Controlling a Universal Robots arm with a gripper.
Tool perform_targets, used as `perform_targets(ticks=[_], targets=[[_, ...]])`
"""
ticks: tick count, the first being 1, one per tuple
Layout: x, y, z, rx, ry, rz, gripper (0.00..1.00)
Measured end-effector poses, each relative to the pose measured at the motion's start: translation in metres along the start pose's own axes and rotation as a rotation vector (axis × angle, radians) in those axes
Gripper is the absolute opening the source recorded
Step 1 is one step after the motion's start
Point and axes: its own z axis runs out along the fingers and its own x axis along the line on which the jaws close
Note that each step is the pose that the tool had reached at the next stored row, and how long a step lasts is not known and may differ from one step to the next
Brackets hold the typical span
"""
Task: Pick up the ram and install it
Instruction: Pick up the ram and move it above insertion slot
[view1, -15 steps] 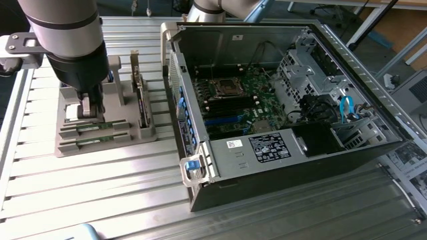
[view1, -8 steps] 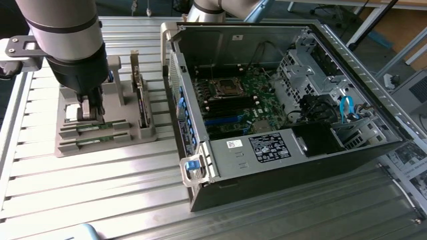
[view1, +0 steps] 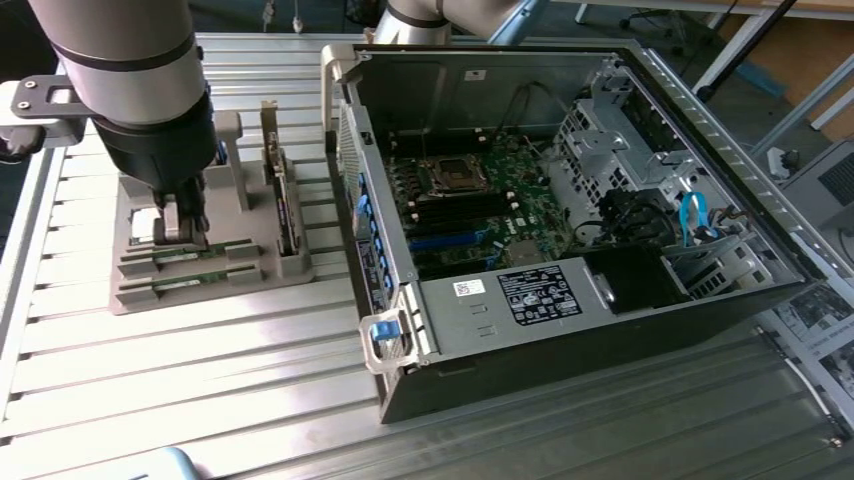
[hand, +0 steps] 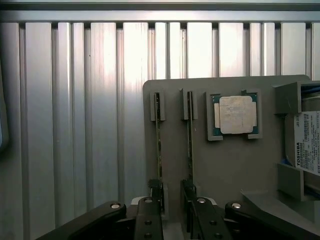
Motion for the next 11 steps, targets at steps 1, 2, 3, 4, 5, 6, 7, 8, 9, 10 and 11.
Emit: perform_targets(ticks=[1, 2, 3, 4, 5, 6, 7, 8, 9, 10, 11], targets=[[0.0, 0.0001, 0.0004, 0.0, 0.0, 0.0, 0.3], [0.0, 0.0002, 0.0009, 0.0001, 0.0, 0.0, 0.3], [0.0, 0.0002, 0.0013, 0.0, 0.0, 0.0, 0.3], [0.0, 0.0002, 0.0016, -0.0001, 0.0001, 0.0, 0.3], [0.0, 0.0002, 0.0019, 0.0, 0.0, 0.0, 0.3], [0.0, 0.0002, 0.0021, 0.0001, 0.0, 0.0, 0.3], [0.0, 0.0002, 0.0024, 0.0, 0.0, 0.0, 0.3], [0.0, 0.0002, 0.0027, 0.0, 0.0, 0.0, 0.3], [0.0, 0.0002, 0.0031, 0.0, 0.0, 0.0, 0.3], [0.0, 0.0002, 0.0033, 0.0, 0.0, 0.0, 0.3], [0.0, 0.0002, 0.0036, 0.0001, 0.0, 0.0, 0.3]])
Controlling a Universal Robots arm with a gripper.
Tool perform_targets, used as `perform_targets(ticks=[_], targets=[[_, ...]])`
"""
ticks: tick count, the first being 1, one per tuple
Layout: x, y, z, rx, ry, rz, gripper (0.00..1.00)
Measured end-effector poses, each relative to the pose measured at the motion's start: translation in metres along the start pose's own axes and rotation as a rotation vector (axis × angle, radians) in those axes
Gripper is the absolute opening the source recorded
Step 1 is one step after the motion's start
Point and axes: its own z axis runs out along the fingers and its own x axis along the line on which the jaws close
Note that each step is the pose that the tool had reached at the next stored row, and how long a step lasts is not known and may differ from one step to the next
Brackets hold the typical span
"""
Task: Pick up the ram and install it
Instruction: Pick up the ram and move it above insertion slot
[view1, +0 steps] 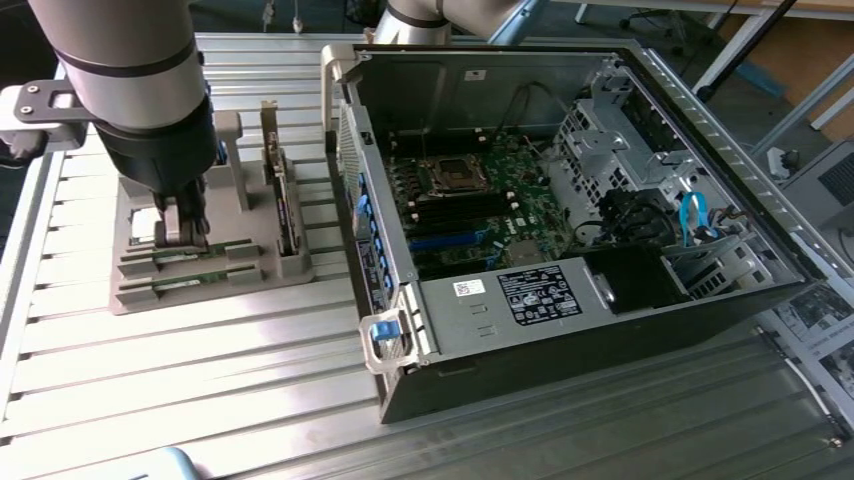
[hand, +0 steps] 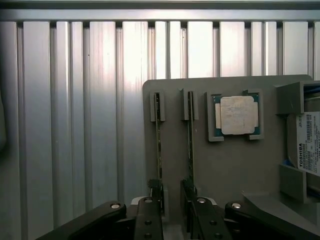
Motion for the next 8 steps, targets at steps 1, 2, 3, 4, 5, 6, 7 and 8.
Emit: perform_targets(ticks=[1, 2, 3, 4, 5, 6, 7, 8], targets=[[0.0, 0.0, 0.0003, 0.0001, 0.0, 0.0, 0.3], [0.0, 0.0, 0.0005, 0.0, 0.0, 0.0, 0.3], [0.0, 0.0, 0.0008, 0.0, 0.0, 0.0, 0.3], [0.0, 0.0, 0.001, 0.0, 0.0, 0.0, 0.3], [0.0, -0.0001, 0.0013, 0.0, 0.0, 0.0, 0.3], [0.0, -0.0001, 0.0016, 0.0, 0.0, 0.0, 0.3], [0.0, -0.0001, 0.0019, 0.0, 0.0, 0.0, 0.3], [0.0, -0.0001, 0.0022, 0.0, 0.0, 0.0, 0.3]])
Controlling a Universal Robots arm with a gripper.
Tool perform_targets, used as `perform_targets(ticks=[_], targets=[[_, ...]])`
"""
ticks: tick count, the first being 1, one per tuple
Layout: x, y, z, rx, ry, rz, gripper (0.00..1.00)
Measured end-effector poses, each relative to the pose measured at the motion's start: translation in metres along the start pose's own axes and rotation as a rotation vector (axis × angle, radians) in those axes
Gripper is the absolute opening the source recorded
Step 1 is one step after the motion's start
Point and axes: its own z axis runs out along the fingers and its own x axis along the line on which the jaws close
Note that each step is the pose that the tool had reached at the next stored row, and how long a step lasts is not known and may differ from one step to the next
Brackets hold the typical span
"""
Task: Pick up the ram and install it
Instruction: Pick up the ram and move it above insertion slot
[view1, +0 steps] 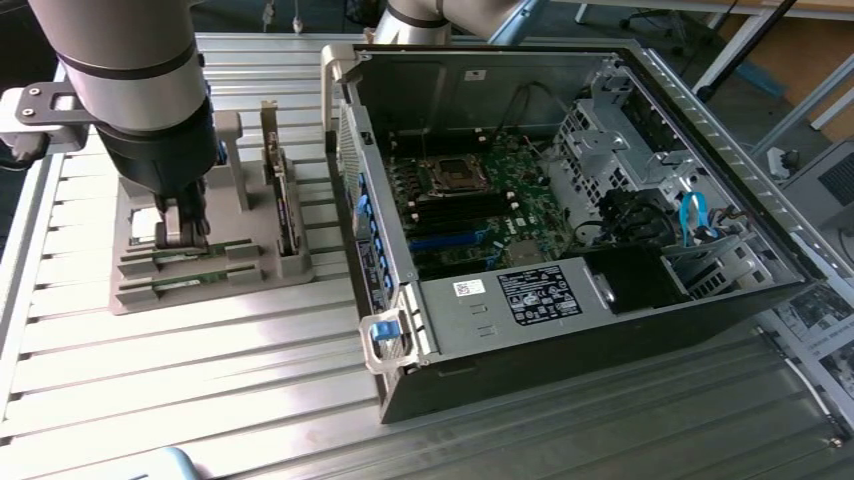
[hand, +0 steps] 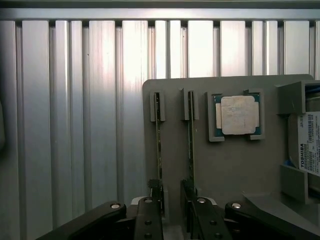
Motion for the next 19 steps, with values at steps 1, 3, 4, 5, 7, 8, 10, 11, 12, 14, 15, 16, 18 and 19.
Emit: perform_targets(ticks=[1, 3, 4, 5, 7, 8, 10, 11, 12, 14, 15, 16, 18, 19], targets=[[0.0, 0.0, 0.0003, 0.0, 0.0, 0.0, 0.3], [0.0, 0.0, 0.0008, 0.0, -0.0001, 0.0, 0.3], [0.0, 0.0, 0.0011, 0.0, -0.0001, 0.0, 0.3], [0.0, -0.0001, 0.0013, 0.0, 0.0, 0.0, 0.3], [0.0, -0.0001, 0.0018, -0.0001, 0.0, 0.0, 0.3], [0.0, -0.0001, 0.0021, 0.0001, -0.0001, 0.0, 0.3], [0.0, -0.0001, 0.0026, 0.0, -0.0001, 0.0, 0.3], [0.0001, -0.0001, 0.003, 0.0, 0.0, 0.0, 0.3], [0.0001, -0.0002, 0.0034, 0.0001, -0.0001, 0.0, 0.3], [0.0001, -0.0002, 0.0041, 0.0, -0.0001, 0.0, 0.3], [0.0001, -0.0002, 0.0044, 0.0, 0.0, 0.0, 0.3], [0.0001, -0.0002, 0.0047, 0.0, 0.0, 0.0, 0.3], [0.0001, -0.0002, 0.0054, 0.0, -0.0001, 0.0, 0.3], [0.0001, -0.0003, 0.0057, 0.0, -0.0001, 0.0, 0.3]])
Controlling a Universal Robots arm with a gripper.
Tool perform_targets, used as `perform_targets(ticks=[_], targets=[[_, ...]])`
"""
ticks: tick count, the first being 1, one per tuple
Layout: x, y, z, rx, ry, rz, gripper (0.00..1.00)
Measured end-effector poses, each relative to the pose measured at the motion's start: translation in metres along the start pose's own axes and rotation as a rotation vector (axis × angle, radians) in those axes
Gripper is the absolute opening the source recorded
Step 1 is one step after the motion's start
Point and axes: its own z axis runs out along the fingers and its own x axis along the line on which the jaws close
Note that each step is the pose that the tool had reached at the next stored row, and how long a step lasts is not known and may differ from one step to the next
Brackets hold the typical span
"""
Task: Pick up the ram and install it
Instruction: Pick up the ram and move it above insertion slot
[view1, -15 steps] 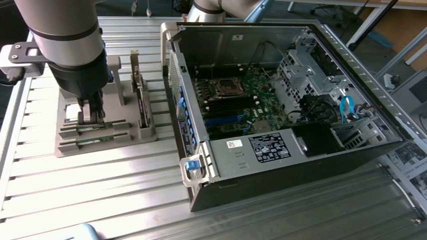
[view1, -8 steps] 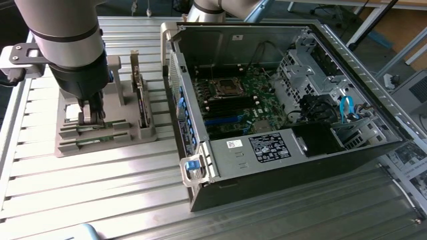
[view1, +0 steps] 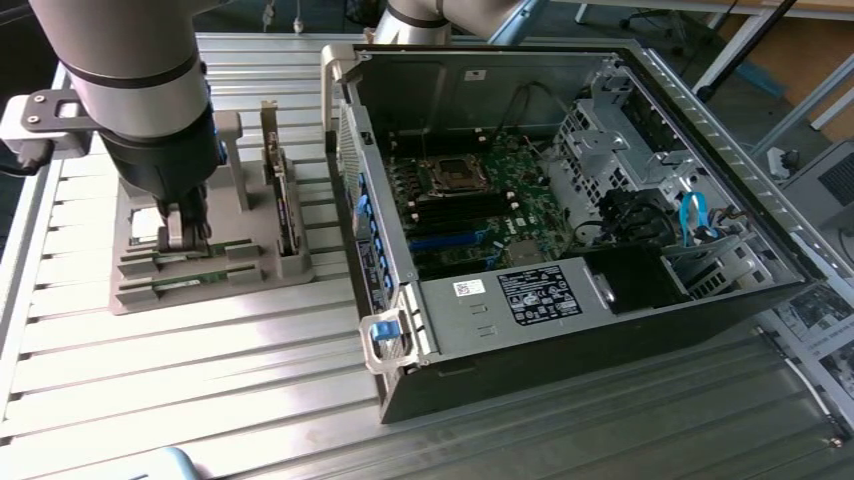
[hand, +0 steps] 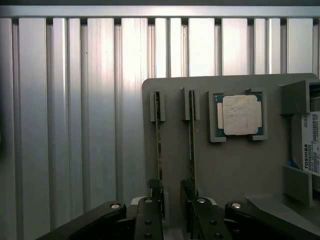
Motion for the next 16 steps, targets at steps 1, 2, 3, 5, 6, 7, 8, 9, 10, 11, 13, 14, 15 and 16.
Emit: perform_targets(ticks=[1, 2, 3, 5, 6, 7, 8, 9, 10, 11, 13, 14, 15, 16], targets=[[0.0, 0.0, 0.0003, 0.0, 0.0001, 0.0, 0.3], [0.0, 0.0, 0.0006, -0.0001, 0.0001, 0.0, 0.3], [0.0, 0.0, 0.0009, 0.0, 0.0001, 0.0, 0.3], [0.0, -0.0001, 0.0017, 0.0, 0.0, 0.0, 0.3], [0.0, -0.0001, 0.002, -0.0001, 0.0001, 0.0, 0.3], [0.0, -0.0001, 0.0023, 0.0, 0.0001, 0.0, 0.3], [0.0, -0.0001, 0.0027, 0.0, 0.0001, 0.0, 0.3], [0.0001, -0.0001, 0.003, -0.0001, 0.0001, 0.0, 0.3], [0.0001, -0.0001, 0.0033, 0.0, 0.0001, 0.0, 0.3], [0.0001, -0.0001, 0.0036, 0.0, 0.0001, 0.0, 0.3], [0.0001, -0.0002, 0.0042, 0.0, 0.0001, 0.0, 0.3], [0.0001, -0.0002, 0.0046, 0.0, 0.0001, 0.0, 0.3], [0.0001, -0.0002, 0.0049, -0.0001, 0.0001, 0.0, 0.3], [0.0001, -0.0002, 0.0052, 0.0, 0.0001, 0.0, 0.3]])
